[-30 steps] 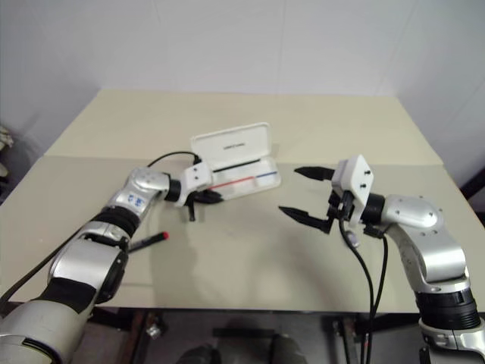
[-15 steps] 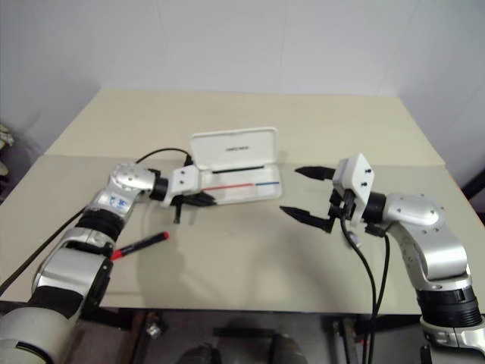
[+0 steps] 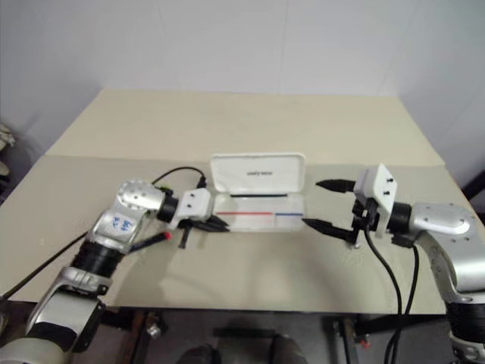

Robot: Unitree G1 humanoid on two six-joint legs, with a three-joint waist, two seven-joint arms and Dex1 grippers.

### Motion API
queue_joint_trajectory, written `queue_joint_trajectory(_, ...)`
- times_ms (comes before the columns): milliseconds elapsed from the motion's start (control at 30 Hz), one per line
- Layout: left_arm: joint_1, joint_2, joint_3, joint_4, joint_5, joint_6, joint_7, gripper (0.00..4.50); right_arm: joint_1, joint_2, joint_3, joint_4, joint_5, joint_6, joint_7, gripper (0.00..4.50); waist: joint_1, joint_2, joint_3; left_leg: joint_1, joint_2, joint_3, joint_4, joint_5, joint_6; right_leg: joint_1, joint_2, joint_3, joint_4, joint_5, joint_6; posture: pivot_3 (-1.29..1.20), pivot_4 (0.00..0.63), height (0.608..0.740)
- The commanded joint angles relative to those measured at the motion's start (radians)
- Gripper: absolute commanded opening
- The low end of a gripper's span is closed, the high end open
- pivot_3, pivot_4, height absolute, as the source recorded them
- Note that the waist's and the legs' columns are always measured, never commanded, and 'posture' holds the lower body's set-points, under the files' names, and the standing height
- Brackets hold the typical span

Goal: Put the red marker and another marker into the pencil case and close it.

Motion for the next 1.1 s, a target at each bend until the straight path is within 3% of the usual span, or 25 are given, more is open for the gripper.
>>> queue_joint_trajectory(33,0.042,0.014,-0.011,-0.123,-0.034,0.071,0.009,0.02,0.032,-0.027,-0.071,-0.064,0.035,0.014,0.001,4.5,-0.001,0.0,0.0,0.0,0.0,0.0,0.0,0.0,0.0,0.0,0.0,0.0,0.0,0.0,0.0,0.0,0.15,0.74)
queue_joint_trajectory(367,0.078,0.06,-0.033,-0.166,-0.026,0.134,0.038,0.02,0.103,-0.057,-0.105,-0.125,0.08,0.047,0.03,4.5,0.0,0.0,0.0,0.001,0.0,0.0,0.005,0.0,0.0,0.001,0.0,0.001,0.0,0.0,0.0,0.0,0.15,0.74)
queue_joint_trajectory(600,0.071,0.066,-0.039,-0.132,-0.029,0.129,0.049,0.02,0.072,-0.048,-0.073,-0.124,0.078,0.05,0.014,4.5,0.001,0.0,0.0,0.001,0.0,0.0,0.005,0.0,0.001,0.001,0.0,0.001,0.0,0.0,0.0,0.0,0.15,0.74)
queue_joint_trajectory(633,0.069,0.065,-0.041,-0.127,-0.027,0.122,0.049,0.48,0.064,-0.044,-0.066,-0.124,0.077,0.051,0.01,4.5,0.0,0.0,0.0,0.001,0.0,0.0,0.006,0.0,0.001,0.001,0.0,0.001,0.0,0.0,0.0,0.0,0.15,0.74)
queue_joint_trajectory(733,0.063,0.063,-0.041,-0.138,-0.039,0.115,0.038,1.22,0.053,-0.035,-0.053,-0.126,0.075,0.053,0.003,4.5,0.001,0.0,0.0,0.001,0.0,-0.001,0.006,0.0,0.001,0.001,0.0,0.001,0.0,0.0,0.0,0.0,0.15,0.74)
queue_joint_trajectory(1100,0.075,0.074,-0.026,-0.217,-0.083,0.151,0.035,1.22,0.034,-0.02,-0.025,-0.116,0.069,0.043,-0.003,4.5,0.001,0.0,0.0,0.001,0.0,-0.001,0.006,0.0,0.001,0.001,0.0,0.001,0.0,0.0,0.0,0.0,0.15,0.74)
